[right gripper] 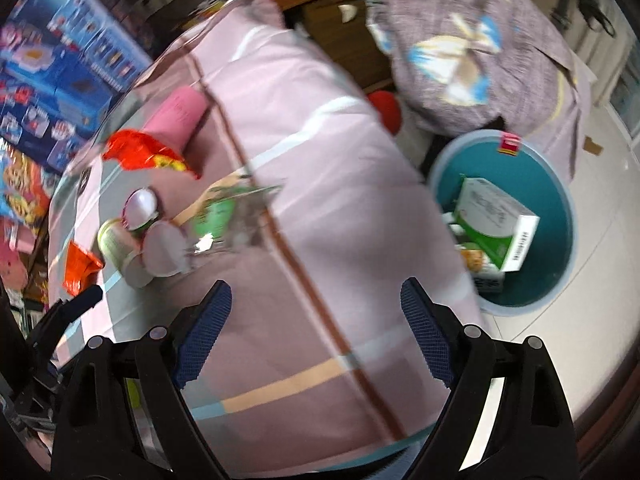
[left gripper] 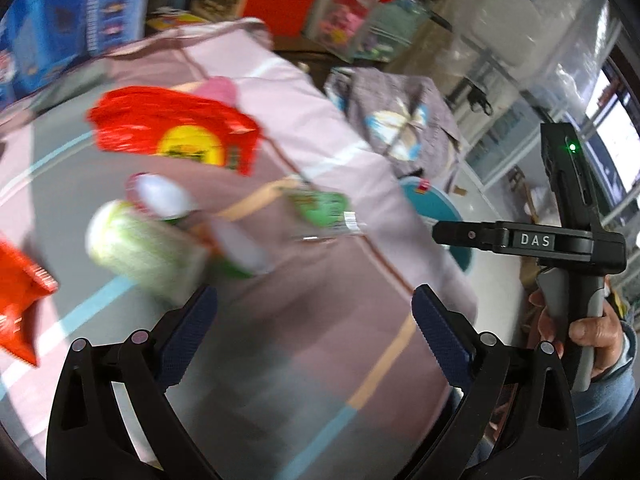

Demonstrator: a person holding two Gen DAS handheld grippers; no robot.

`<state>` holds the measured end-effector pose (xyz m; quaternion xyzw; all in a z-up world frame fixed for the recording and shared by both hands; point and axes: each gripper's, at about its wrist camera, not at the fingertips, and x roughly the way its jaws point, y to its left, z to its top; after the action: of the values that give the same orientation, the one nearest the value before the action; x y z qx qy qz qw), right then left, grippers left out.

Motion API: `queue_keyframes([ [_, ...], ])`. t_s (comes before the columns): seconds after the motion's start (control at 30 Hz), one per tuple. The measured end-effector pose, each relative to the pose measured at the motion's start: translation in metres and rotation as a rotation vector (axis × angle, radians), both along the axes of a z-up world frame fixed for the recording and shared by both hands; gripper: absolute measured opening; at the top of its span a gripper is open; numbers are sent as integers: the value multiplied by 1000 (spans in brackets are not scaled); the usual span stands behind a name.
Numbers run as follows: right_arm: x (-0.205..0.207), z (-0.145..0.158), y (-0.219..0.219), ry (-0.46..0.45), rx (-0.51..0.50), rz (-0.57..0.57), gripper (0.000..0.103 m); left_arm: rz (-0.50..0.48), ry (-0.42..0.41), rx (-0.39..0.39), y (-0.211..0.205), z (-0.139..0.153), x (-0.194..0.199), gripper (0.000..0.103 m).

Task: Collect trash
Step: 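Move both grippers back over the bed toward the orange packet and bottle, then grasp the orange snack packet with the left gripper while the right grasps the white pill bottle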

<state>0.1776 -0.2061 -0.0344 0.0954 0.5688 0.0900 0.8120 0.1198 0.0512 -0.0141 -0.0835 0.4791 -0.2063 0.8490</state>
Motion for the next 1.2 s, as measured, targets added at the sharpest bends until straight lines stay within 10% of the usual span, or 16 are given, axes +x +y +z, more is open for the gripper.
queue_keyframes([
  [0.67,14,-2,218,7,-127,413,83,351,-54,104,205,-6,-35,99],
  [1.0,30,-22,267,-5,-185,475,82,371,21,68,229,-38,-26,99],
  [1.2,33,-45,277,36,-202,499,57,361,44,81,226,-51,-10,99],
])
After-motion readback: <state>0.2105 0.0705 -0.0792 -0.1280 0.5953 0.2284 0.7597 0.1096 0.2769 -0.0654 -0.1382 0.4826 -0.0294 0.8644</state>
